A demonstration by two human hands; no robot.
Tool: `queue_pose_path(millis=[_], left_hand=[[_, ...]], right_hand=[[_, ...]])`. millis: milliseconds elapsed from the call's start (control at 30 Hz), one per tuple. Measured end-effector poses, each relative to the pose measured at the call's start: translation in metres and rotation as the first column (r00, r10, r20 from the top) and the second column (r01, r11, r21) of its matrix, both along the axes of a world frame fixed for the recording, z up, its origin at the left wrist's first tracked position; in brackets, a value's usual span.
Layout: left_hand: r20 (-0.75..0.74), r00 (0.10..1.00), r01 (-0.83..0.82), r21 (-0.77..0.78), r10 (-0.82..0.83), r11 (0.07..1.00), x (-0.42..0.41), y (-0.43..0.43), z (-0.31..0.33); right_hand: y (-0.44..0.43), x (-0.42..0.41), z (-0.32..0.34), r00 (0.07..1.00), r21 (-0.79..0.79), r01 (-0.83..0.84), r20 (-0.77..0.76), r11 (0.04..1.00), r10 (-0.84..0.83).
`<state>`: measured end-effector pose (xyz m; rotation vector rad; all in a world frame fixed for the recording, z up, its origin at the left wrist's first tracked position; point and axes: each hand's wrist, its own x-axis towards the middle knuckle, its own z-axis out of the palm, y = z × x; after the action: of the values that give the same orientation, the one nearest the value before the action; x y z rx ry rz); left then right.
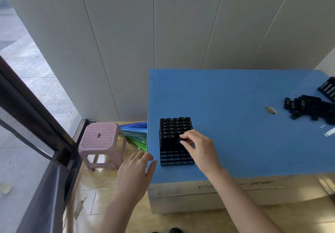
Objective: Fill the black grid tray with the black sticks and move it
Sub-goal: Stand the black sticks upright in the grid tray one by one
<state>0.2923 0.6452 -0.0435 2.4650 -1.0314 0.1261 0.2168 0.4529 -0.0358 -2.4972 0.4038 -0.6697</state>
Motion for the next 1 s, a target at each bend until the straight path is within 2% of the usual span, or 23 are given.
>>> queue_pose_path(millis=[133, 367, 533, 733, 1000], left_hand=[[-0.022, 1.0, 0.002, 0.009, -0.002, 1.0, 0.001, 0.003, 0.001], [-0.09, 0.996, 0.015, 0.004, -0.014, 1.0, -0.001, 0.003, 0.004], [-0.092, 0.994, 0.063, -0.012, -0.064, 0.998, -0.003, -0.007, 0.007], [-0.085, 0.981, 0.174, -0.018, -0.175, 0.985, -0.016, -0.04, 0.022], [-0.053, 0.905, 0.421, -0.013, -0.422, 0.907, -0.092, -0.147, 0.04]], right_hand=[[0.001, 0.008, 0.005, 0.997, -0.092, -0.058, -0.064, 0.994, 0.052], [0.01, 0.006, 0.005, 0.997, -0.178, 0.028, -0.061, 0.984, -0.04], [0.015, -0.006, 0.0, 0.992, -0.131, 0.069, -0.096, 0.989, -0.082], [0.001, -0.045, 0.015, 0.977, 0.045, 0.149, -0.161, 0.988, -0.14], [-0.082, -0.165, 0.024, 0.901, 0.072, 0.404, -0.204, 0.912, -0.383]])
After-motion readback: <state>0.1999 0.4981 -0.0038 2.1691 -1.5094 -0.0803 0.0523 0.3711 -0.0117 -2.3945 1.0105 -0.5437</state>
